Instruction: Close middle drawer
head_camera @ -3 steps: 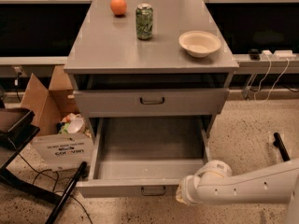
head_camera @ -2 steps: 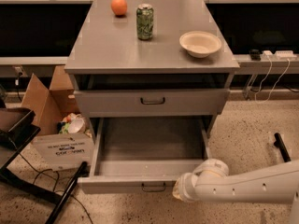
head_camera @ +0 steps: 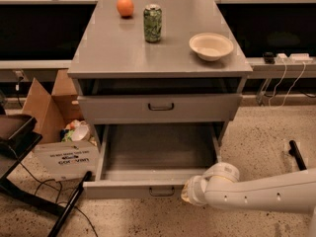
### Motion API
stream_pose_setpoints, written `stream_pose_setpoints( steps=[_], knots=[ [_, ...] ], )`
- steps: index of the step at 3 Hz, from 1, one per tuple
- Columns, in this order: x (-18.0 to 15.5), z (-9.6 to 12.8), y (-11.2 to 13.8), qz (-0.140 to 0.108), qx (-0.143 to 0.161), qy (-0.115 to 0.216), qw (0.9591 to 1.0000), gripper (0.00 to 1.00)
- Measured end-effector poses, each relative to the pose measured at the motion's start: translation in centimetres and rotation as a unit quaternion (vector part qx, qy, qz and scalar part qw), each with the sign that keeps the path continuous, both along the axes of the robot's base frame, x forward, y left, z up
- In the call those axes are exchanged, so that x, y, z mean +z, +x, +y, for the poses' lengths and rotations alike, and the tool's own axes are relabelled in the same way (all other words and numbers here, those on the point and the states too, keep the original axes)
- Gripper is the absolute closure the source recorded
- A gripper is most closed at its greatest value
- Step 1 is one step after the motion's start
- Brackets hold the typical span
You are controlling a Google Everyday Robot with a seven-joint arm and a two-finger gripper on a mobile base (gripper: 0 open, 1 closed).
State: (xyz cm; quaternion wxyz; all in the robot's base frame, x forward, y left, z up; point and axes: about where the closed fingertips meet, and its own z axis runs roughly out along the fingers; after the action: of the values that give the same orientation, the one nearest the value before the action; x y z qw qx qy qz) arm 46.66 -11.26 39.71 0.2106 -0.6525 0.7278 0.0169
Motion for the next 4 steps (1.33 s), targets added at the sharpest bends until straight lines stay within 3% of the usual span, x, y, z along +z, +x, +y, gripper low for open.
stream_pose_setpoints(
  steps=[2, 3, 4],
  knots=[
    [1.1, 0.3, 2.9, -0.028, -0.004, -0.003, 0.9996, 1.0],
    [1.1, 0.3, 2.9, -0.028, -0.004, -0.003, 0.9996, 1.0],
    [-0.5, 0.5, 1.6, -0.007, -0.014, -0.001, 0.9999, 1.0]
  ],
)
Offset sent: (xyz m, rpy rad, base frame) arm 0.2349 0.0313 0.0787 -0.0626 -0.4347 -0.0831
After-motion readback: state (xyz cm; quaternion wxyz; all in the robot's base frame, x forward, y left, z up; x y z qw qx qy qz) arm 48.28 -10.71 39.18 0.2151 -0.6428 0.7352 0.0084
